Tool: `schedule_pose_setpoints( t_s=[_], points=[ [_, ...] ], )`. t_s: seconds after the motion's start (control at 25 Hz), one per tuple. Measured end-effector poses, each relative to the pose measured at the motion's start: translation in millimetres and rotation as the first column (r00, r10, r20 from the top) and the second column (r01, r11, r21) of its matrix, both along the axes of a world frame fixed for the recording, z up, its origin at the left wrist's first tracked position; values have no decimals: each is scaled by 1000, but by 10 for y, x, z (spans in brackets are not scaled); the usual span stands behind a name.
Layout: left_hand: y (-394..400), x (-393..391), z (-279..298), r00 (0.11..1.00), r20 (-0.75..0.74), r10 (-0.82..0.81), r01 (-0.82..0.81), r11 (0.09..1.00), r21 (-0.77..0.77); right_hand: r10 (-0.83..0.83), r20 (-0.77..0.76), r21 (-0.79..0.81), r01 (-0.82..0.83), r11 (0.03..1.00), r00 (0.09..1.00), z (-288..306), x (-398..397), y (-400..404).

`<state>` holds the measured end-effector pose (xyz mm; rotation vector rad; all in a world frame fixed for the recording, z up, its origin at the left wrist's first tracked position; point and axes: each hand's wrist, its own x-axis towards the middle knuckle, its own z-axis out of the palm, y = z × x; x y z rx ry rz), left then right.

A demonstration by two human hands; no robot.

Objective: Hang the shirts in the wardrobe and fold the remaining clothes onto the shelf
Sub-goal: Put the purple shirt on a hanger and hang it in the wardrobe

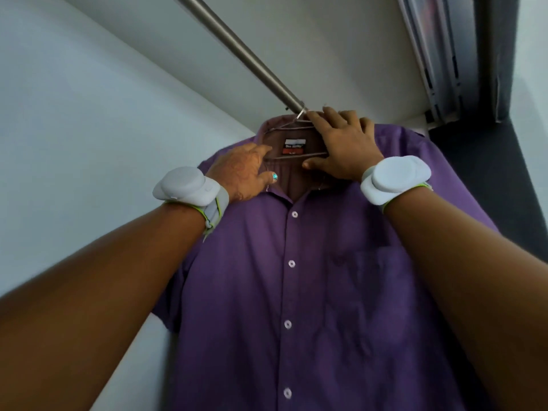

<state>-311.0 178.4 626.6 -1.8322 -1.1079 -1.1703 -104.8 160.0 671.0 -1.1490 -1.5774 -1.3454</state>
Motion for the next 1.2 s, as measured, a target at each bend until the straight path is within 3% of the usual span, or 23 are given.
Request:
schedule_pose_setpoints(
  t_s=[0.2, 0.28, 0.4, 0.56, 0.68, 0.8, 0.92, 1.08, 1.2],
  points=[
    [-182, 201, -458, 998, 38, -55, 54, 998, 27, 138, -146, 21, -137, 990, 980, -683, 159, -171],
    [-351, 381, -977, 992, 51, -115, 115, 993, 13, 159, -169, 9, -160, 987, 973, -1285, 253, -354],
    [-555, 625, -1637, 954, 194, -228, 233, 973, -4, 266, -207, -9, -274, 962, 941, -2002, 414, -601],
    [-954, 1080, -2827, 819, 411, -401, 417, 907, 55, 473, -292, -32, -503, 864, 831, -3288, 807, -1107],
    [-1446, 1657, -4014, 699, 551, -455, 558, 829, -23, 434, -487, -100, -542, 834, 758, -4591, 1334, -1624],
    [-1847, 2177, -5112, 589, 695, -412, 701, 689, -186, 287, -691, -230, -578, 783, 664, -5735, 1781, -2201],
    [-2465, 2741, -6202, 581, 754, -307, 793, 422, -439, 2, -837, -356, -549, 756, 547, -6904, 2317, -2943],
    [-2954, 3305, -7414, 630, 763, -148, 777, 139, -614, -327, -884, -465, -553, 691, 335, -8276, 2834, -3674],
    [-3082, 3670, -8332, 700, 714, -21, 711, -82, -699, -547, -824, -520, -579, 628, 146, -9195, 3139, -4087]
  ],
)
